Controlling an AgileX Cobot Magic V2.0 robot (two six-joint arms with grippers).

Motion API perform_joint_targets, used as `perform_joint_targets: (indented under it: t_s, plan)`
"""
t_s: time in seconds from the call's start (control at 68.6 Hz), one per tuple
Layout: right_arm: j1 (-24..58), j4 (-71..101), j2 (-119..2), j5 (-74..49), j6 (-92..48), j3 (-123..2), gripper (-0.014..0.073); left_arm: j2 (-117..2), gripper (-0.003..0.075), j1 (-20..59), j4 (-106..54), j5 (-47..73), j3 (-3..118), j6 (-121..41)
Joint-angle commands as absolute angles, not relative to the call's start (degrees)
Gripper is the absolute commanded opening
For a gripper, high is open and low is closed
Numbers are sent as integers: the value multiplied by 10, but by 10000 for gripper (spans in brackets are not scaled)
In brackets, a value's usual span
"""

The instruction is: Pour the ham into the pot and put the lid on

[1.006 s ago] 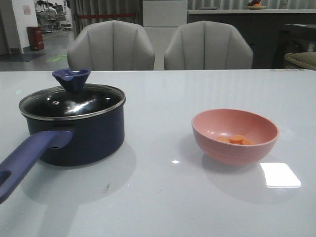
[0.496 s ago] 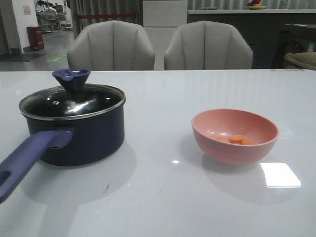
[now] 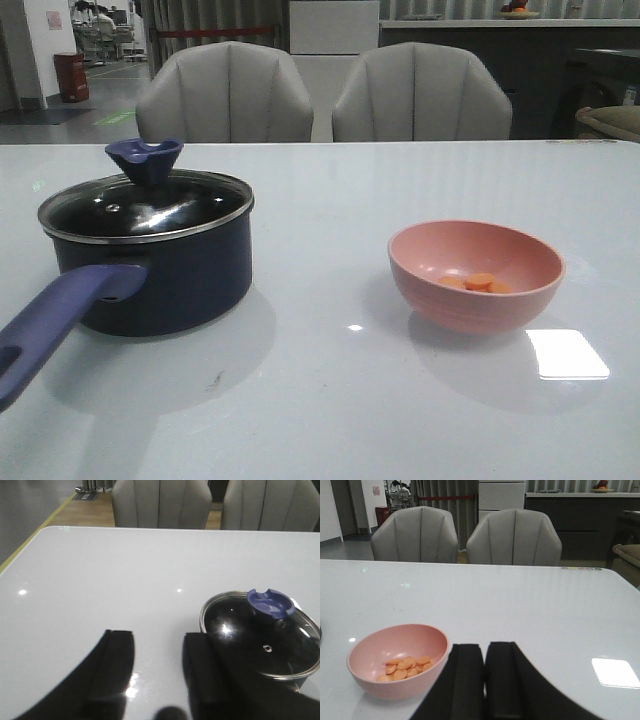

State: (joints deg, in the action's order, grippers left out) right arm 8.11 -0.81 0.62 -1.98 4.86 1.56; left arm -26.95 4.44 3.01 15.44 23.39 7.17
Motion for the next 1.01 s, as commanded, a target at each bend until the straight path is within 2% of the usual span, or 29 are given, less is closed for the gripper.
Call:
perform_joint_targets:
  t_s: [0.0, 0.058, 0.277, 0.408, 0.539, 0.671, 0.991]
  plan:
    - [79, -13, 17, 24, 44, 12, 164, -275, 559, 44, 32, 112, 255, 76]
    - [79, -13, 17, 24, 44, 12, 164, -275, 596, 44, 25, 112, 254, 76]
    - [79, -13, 17, 24, 44, 12, 164, -275, 587, 44, -19, 72, 249, 76]
    - [79, -13, 17, 24, 44, 12, 164, -308, 607, 44, 6, 170, 313, 76]
    - [79, -13, 17, 24, 44, 12, 164, -388, 650, 44, 19, 285, 409, 76]
    - [79, -13, 17, 24, 44, 12, 164, -481, 649, 47, 16, 351, 493, 76]
    - [79, -13, 17, 24, 44, 12, 164, -686, 634, 146, 16, 401, 636, 66]
